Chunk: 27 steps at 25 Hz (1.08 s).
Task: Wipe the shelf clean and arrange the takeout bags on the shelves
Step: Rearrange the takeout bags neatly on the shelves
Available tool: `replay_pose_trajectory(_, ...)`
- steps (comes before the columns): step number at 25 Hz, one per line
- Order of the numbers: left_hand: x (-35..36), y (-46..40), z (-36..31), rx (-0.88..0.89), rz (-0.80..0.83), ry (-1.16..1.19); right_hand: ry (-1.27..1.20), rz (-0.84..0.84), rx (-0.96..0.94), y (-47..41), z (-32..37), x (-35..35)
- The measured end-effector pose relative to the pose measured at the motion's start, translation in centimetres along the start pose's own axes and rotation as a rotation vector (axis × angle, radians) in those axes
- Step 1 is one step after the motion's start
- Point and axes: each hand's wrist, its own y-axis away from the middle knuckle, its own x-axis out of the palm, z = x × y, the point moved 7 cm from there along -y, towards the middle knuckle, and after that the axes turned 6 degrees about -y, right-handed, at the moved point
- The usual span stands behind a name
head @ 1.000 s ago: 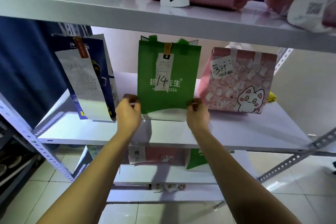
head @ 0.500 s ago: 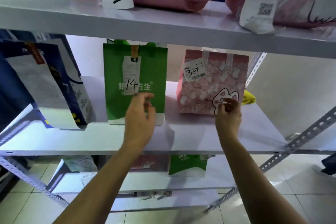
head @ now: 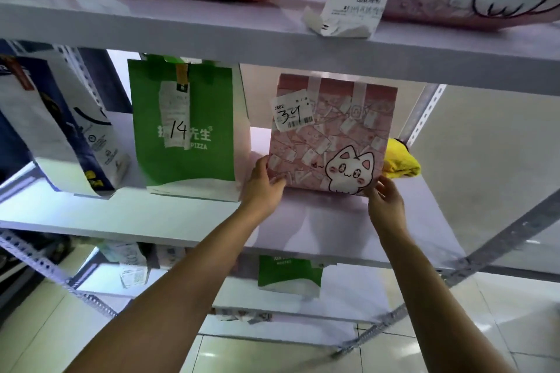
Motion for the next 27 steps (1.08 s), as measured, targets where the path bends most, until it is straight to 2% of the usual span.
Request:
replay_pose_trajectory(4, 0.1, 2.3, 0.2, 0.000, -0.083, 0.148, -0.050, 0.045, 0.005, 1.6, -0.5, -0.7)
replay_pose_trajectory(8, 0.0, 5.0, 1.3, 0.011, -0.094, 0.174, -0.084, 0.061, -0.005, 3.9, -0.9, -1.6)
replay_pose_trajectory(15, 0.0, 6.1, 1.7, -0.012, -0.045, 0.108, -0.097, 0.083, 0.010, 4.5, -0.5, -2.1)
replay_pose_trajectory(21, -0.5, 7.1, 2.7, -0.038, -0.048, 0.045, -0.109, 0.029, 0.026, 4.8, -1.3, -3.2)
replay_pose_trajectory(27, -2.8, 9.7, 5.2, 0.035, -0.042, 0.004, 0.032, -0.055, 0.003, 8.8, -1.5, -2.8)
